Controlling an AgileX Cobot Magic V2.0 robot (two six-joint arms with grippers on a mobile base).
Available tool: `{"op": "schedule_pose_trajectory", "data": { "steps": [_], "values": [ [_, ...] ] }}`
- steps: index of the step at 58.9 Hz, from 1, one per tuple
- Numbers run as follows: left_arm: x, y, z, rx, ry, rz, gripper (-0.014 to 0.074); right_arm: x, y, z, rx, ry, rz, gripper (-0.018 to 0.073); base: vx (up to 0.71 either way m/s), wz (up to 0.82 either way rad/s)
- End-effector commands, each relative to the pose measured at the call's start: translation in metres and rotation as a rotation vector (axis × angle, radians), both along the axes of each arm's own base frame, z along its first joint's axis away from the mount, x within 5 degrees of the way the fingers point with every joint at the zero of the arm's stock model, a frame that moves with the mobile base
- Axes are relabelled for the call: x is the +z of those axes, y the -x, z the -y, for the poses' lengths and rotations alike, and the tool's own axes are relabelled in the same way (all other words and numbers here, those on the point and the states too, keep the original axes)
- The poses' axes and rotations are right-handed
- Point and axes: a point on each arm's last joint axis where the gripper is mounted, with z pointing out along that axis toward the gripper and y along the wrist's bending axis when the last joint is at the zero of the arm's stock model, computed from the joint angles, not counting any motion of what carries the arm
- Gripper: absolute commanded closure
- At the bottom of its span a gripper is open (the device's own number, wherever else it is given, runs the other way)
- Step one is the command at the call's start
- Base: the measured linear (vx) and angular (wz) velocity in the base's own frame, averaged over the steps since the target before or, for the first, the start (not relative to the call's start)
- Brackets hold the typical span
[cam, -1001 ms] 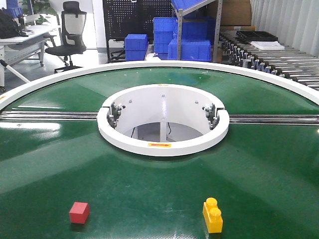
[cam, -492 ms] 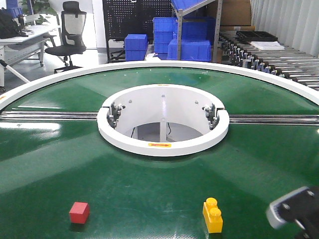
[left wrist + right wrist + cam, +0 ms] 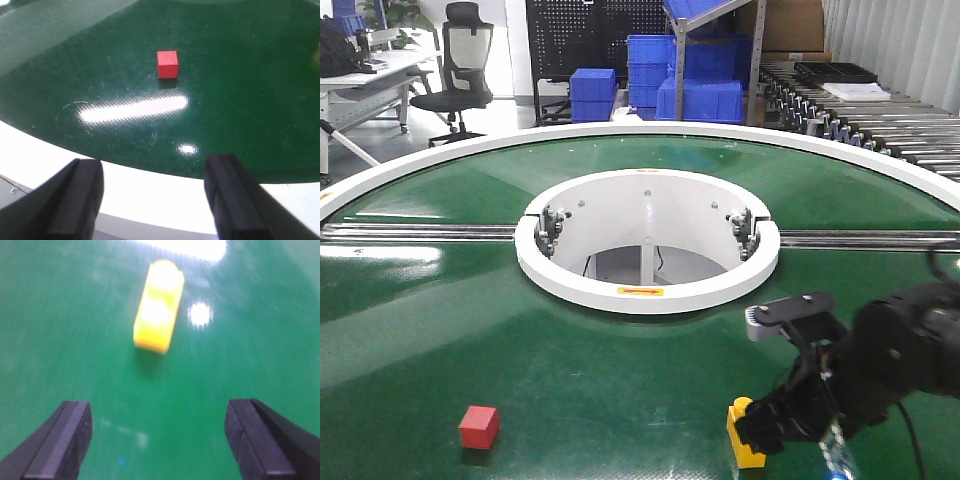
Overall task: Pick red and yellow blocks into blue bin
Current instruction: 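Reach the right gripper down to the yellow brick and close on it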
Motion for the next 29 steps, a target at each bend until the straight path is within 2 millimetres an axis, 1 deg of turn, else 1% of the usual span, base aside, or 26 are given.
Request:
{"op": "schedule_pose_trajectory", "data": {
  "steps": [1,7,14,21,29],
  "values": [
    [0.015,-0.005,0.002,-0.013,0.023,0.096,0.0063,0.015,-0.021,-0.006,0.008,-0.006,0.08,-0.005,0.0,0.0],
    [0.015,-0.005,0.002,-0.013,0.023,0.096,0.0063,0.005,-0.042,-0.009,-0.036,-0.01,0.067,-0.0048,0.0,0.0],
    [0.015,-0.005,0.002,-0.012,0.023,0.096,0.0063,-0.007,-0.06,-0.01,-0.101,-0.029,0.044,-0.0041,0.0,0.0],
    [0.015,-0.005,0.002,-0.013,0.023,0.098,0.0063,-0.017,-0.07,-0.015,-0.089,-0.031,0.042,-0.0025,0.0,0.0],
    [0.015,-0.005,0.002,-0.011,0.016,0.103,0.0063,-0.024,-0.077,-0.019,-0.093,-0.069,0.063,-0.0013,0.0,0.0]
  ]
}}
